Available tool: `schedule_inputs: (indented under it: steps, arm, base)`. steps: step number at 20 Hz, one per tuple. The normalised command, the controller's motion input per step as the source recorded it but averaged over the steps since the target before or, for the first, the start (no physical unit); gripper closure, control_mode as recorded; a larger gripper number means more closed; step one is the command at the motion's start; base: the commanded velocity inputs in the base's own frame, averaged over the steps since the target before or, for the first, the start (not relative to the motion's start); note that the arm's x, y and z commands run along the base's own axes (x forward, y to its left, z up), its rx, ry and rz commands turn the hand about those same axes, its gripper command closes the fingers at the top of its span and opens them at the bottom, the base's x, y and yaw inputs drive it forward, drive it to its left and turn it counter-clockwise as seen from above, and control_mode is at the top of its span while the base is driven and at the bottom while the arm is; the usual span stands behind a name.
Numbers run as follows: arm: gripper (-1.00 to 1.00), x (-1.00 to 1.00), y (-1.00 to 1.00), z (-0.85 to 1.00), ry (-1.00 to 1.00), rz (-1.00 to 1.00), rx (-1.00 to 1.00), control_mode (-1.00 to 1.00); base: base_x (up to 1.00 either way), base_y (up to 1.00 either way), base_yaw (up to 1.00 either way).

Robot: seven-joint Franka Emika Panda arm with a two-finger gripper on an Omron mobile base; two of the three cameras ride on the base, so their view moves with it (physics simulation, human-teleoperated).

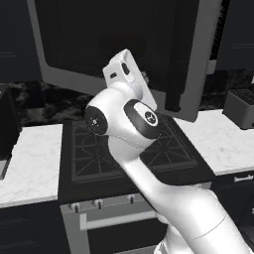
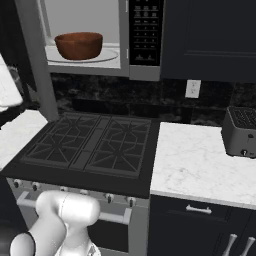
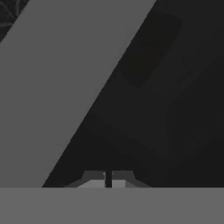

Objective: Open the microwave, place the bowl with waffle inside the microwave, then close the microwave door and turn it on.

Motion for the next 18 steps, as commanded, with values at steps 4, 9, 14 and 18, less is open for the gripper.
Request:
schedule_inputs:
  steps: [4,9,14,18]
  arm:
    - [1.00,1.00,-0.41,0.64,-0.18,0.39,0.14,-1.00]
    - [1.00,0.98,-0.30,0.51,-0.09,0.40,0.12,-1.00]
    - [1.00,1.00,-0.18,0.19,0.00,0.31,0.12,-1.00]
    - [1.00,1.00,-0.02,0.25,0.11,0.18,0.14,-1.00]
  base:
    - [0.00,0.00,0.00]
    - [0.00,0.00,0.00]
    - [0.00,0.00,0.00]
    - [0.00,0.00,0.00]
